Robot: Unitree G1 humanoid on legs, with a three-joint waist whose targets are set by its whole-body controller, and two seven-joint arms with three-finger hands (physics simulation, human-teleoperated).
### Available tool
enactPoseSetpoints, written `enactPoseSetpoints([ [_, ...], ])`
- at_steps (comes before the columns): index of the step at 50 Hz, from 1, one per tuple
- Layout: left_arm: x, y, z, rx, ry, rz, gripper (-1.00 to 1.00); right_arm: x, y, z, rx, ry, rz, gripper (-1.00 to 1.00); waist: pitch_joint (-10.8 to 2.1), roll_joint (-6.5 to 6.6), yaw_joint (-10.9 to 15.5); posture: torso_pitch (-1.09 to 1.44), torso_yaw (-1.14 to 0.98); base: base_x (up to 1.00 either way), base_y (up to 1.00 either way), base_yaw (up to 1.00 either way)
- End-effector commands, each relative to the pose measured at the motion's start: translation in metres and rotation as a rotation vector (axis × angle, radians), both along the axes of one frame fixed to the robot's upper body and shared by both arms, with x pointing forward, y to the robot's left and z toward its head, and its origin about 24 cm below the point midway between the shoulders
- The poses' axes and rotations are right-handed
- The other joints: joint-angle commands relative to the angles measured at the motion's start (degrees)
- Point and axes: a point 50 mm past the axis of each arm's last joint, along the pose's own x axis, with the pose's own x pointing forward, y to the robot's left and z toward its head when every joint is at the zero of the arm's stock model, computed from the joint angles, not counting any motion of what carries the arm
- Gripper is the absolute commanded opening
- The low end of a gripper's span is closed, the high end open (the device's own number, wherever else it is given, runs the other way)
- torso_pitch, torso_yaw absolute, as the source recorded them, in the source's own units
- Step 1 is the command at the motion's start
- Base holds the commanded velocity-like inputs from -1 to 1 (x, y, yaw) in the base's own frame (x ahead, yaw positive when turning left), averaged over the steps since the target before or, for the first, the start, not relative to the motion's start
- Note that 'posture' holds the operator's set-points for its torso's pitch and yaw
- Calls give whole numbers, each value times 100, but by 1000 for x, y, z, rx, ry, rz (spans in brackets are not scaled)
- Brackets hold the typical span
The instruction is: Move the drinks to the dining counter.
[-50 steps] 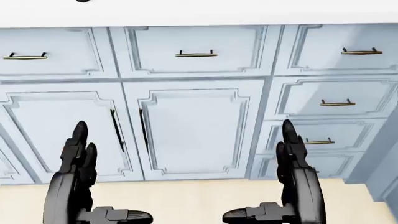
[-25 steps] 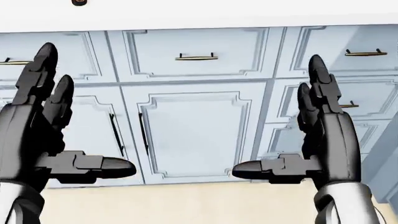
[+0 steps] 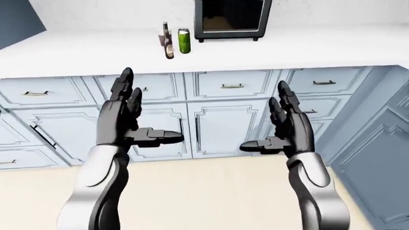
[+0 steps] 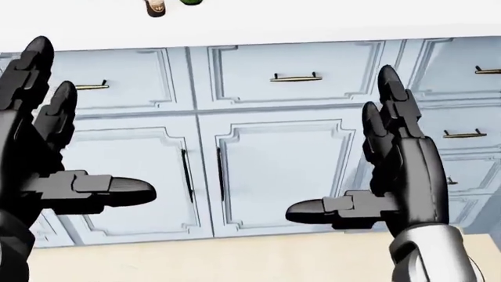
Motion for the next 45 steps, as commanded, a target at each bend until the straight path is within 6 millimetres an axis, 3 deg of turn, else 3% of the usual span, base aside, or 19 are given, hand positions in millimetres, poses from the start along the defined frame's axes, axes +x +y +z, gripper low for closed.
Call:
enactPoseSetpoints([
  [1,-3,-4,11,4,-76,-13,100,-1,2,10,1,-60,5,100,-101,-35,-7,0,0,22,35,0],
  [3,-4,-6,15,5,-81,-19,100,0,3,12,2,-62,7,100,-53,-156,-30,0,0,33,33,0],
  [4,-3,-6,14,5,-81,-20,100,0,3,13,1,-63,8,100,-8,29,-97,0,0,43,33,0],
  [6,-3,-9,14,8,-79,-21,100,0,3,16,10,-71,12,100,-20,-73,-38,0,0,48,33,0],
  [8,-3,-10,15,14,-80,-24,100,-1,2,13,15,-71,11,100,-114,-11,-48,0,0,48,33,0],
  [10,-1,-10,15,16,-83,-24,100,0,-2,10,21,-66,2,100,-78,111,-103,0,0,57,34,0],
  [13,-1,-10,20,19,-90,-28,100,0,-2,14,19,-75,1,100,-54,405,-199,0,0,71,34,0],
  [15,-1,-9,20,19,-90,-26,100,-1,-2,16,21,-77,-2,100,-190,942,-122,0,0,72,33,0],
  [16,-2,-9,22,20,-91,-25,100,-2,-2,18,23,-80,-3,100,38,632,-107,0,0,75,23,0],
  [19,-2,-11,25,24,-94,-29,100,0,-4,18,24,-82,-5,100,-103,600,-53,0,0,79,14,0],
  [26,-1,-15,28,33,-100,-37,100,1,-8,20,20,-86,-14,100,-124,419,127,0,0,81,7,0],
  [31,-1,-17,32,37,-105,-41,100,-5,-14,31,24,-110,-29,100,-310,100,178,0,0,81,6,0],
  [32,-1,-18,33,38,-107,-44,100,-6,-14,33,20,-118,-30,100,-201,-6,162,0,0,80,5,0],
  [33,0,-18,34,39,-109,-45,100,-7,-15,35,21,-121,-32,100,-78,181,139,0,0,81,4,0],
  [34,-1,-18,36,40,-111,-45,100,-7,-15,35,21,-123,-32,100,97,94,121,0,0,80,4,0],
  [36,-1,-18,39,42,-115,-45,100,-8,-16,37,22,-129,-35,100,-113,-4,37,0,0,79,8,0],
  [39,-2,-16,41,42,-122,-42,100,-9,-17,41,23,-137,-37,100,-113,-182,95,0,0,43,25,0],
  [43,-3,-14,42,43,-125,-39,100,-10,-18,45,24,-146,-42,100,-132,20,134,0,0,32,27,0],
  [45,-4,-13,44,46,-127,-36,100,-11,-18,47,26,-153,-42,100,-209,412,202,0,0,5,28,0],
])
